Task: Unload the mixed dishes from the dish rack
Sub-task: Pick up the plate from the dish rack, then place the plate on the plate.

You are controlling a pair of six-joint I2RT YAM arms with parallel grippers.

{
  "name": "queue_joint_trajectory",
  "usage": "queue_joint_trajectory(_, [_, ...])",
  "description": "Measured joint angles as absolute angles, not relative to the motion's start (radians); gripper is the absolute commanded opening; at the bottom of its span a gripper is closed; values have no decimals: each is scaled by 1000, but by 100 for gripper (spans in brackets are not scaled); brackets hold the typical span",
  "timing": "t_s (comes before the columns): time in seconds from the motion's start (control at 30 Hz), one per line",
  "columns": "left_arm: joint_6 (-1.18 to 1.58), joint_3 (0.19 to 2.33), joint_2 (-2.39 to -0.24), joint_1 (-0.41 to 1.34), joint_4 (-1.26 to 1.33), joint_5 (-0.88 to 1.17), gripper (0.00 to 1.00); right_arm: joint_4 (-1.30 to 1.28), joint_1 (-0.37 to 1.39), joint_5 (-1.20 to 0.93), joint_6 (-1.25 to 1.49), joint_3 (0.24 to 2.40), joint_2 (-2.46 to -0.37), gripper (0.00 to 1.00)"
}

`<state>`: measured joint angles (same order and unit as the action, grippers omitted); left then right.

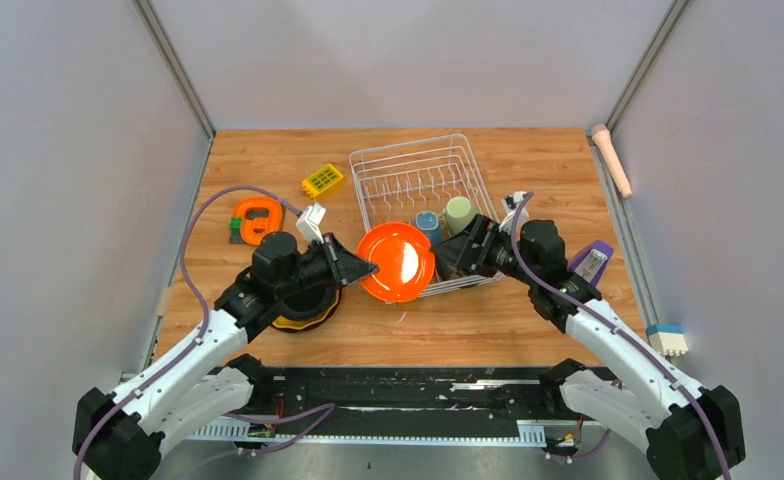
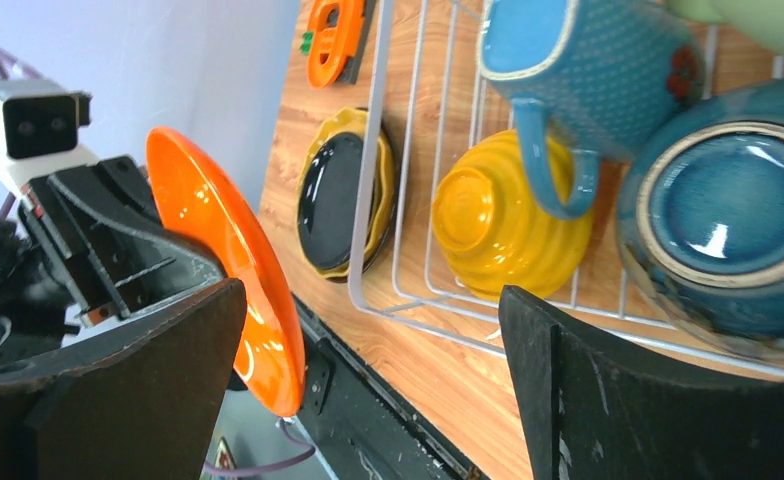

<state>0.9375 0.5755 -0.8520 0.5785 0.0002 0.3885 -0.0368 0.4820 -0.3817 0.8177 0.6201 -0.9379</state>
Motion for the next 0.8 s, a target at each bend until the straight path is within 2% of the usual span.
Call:
queue_joint_trajectory(0.17, [936,575,-746,578,-142,277,0,-96,482,-285,812,620,-887,100])
queue_joint_trajectory(0.43, [969,595,-445,579,-481,-52,0,-123,482,-218,731,616,-811,100])
queue_joint_trajectory(0.63, [1073,638,-350,579,-720,-301,0,-125,482,-194,678,602,-775,100])
queue_joint_trajectory(0.8, [1183,648,-355,579,-919,-451,2,-127,482,-175,668,588,-767,100])
